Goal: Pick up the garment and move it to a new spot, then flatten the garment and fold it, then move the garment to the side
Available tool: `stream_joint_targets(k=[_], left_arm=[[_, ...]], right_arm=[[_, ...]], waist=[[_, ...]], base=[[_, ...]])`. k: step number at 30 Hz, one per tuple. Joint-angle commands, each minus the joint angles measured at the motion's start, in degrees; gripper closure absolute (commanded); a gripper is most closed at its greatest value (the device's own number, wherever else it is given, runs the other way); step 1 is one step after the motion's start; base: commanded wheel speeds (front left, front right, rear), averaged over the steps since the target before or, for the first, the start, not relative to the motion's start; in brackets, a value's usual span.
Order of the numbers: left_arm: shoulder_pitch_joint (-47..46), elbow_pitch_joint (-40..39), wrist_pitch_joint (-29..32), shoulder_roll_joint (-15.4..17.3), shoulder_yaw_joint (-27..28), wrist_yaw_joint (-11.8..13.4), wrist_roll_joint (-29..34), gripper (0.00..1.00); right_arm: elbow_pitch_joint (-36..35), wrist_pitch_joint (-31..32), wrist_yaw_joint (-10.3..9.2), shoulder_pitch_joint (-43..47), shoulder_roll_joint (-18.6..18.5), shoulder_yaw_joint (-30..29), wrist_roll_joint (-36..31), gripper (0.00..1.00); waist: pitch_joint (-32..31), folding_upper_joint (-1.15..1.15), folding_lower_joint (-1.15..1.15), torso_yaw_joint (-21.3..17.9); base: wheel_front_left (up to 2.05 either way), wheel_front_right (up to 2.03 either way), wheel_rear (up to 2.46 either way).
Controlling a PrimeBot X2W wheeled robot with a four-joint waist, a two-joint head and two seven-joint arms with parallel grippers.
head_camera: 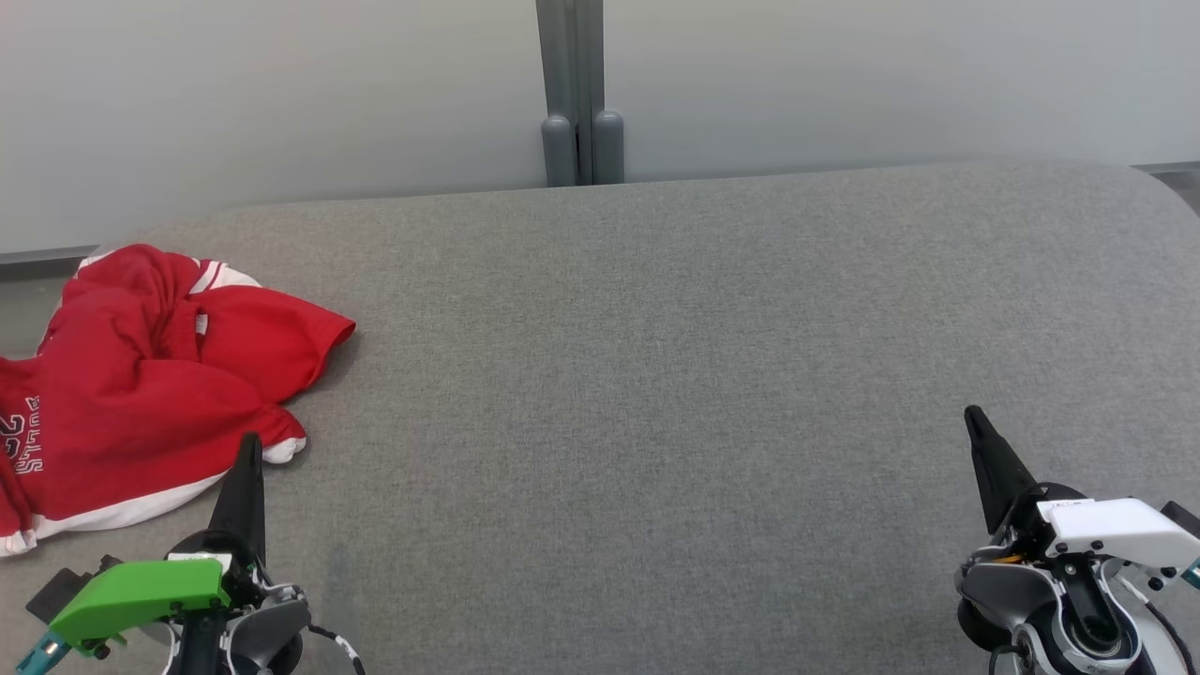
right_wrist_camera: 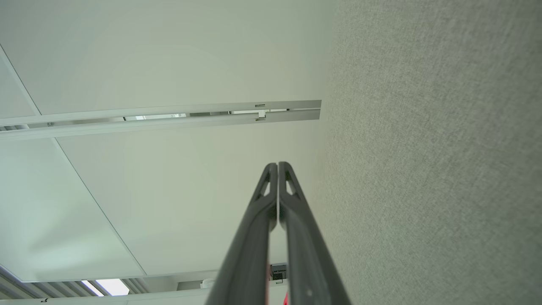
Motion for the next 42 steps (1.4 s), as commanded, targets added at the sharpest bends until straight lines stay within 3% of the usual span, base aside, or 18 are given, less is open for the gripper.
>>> stream_joint_targets(k=[1, 13, 14, 18, 42], left_arm=[[0.0, 0.0, 0.0, 0.0, 0.0, 0.0, 0.0, 0.0], [1.3, 0.7, -2.3, -0.3, -1.0, 0.0, 2.6, 0.0], [1.3, 0.2, -3.4, -0.3, -1.0, 0.0, 5.9, 0.0], [1.2, -0.1, -3.9, -0.3, -1.1, 0.0, 7.7, 0.0], [1.9, -4.4, -9.6, -0.1, -4.0, 2.6, 36.2, 0.0]], right_arm=[[0.0, 0.0, 0.0, 0.0, 0.0, 0.0, 0.0, 0.0], [0.2, -2.3, -0.01, 1.6, 0.4, 1.2, -2.4, 0.0], [-0.6, -3.5, -0.01, 1.7, 0.3, 1.6, -5.1, 0.0], [-0.9, -3.9, -0.01, 1.8, 0.3, 1.7, -6.5, 0.0], [-5.7, -9.6, 0.0, 2.7, -0.1, 4.7, -30.6, 0.0]], waist=[[0.0, 0.0, 0.0, 0.0], [0.1, 0.0, 0.0, 0.0], [0.1, 0.0, 0.0, 0.0], [0.1, 0.0, 0.0, 0.0], [0.2, 0.0, 0.0, 0.0]], base=[[0.0, 0.0, 0.0], [0.0, 0.0, 0.0], [0.0, 0.0, 0.0], [0.0, 0.0, 0.0], [0.0, 0.0, 0.0]])
